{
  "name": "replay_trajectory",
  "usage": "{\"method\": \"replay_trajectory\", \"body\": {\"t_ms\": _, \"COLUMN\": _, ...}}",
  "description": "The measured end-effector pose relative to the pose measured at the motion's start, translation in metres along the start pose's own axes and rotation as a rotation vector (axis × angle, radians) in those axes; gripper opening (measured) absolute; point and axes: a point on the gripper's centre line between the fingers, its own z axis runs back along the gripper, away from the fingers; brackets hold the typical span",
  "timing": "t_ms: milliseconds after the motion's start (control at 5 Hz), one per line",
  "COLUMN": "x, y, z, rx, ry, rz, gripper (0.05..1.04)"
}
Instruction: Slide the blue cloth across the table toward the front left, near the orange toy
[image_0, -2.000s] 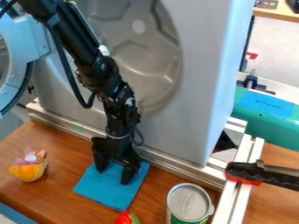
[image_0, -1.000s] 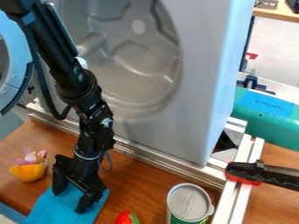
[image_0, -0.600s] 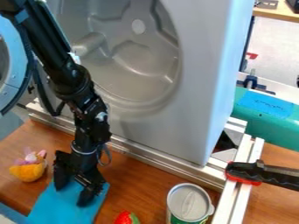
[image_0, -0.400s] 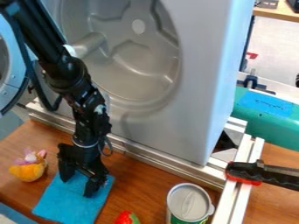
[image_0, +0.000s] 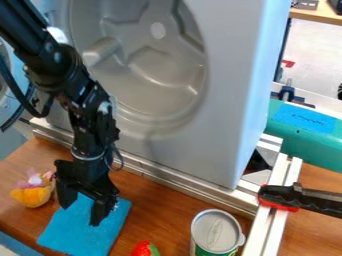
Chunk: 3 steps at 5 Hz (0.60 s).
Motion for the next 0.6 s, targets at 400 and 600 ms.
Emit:
{"method": "replay_trajectory", "body": {"t_ms": 400, "x": -0.025, "y": -0.037, "z": 0.031, "rx": -0.051, "ry": 0.011, "rz": -0.226, "gripper": 1.008}}
{"method": "replay_trajectory", "body": {"t_ms": 600, "x": -0.027, "y": -0.062, "z": 0.032, "rx": -0.048, "ry": 0.002, "rz": -0.309, "gripper": 1.008}}
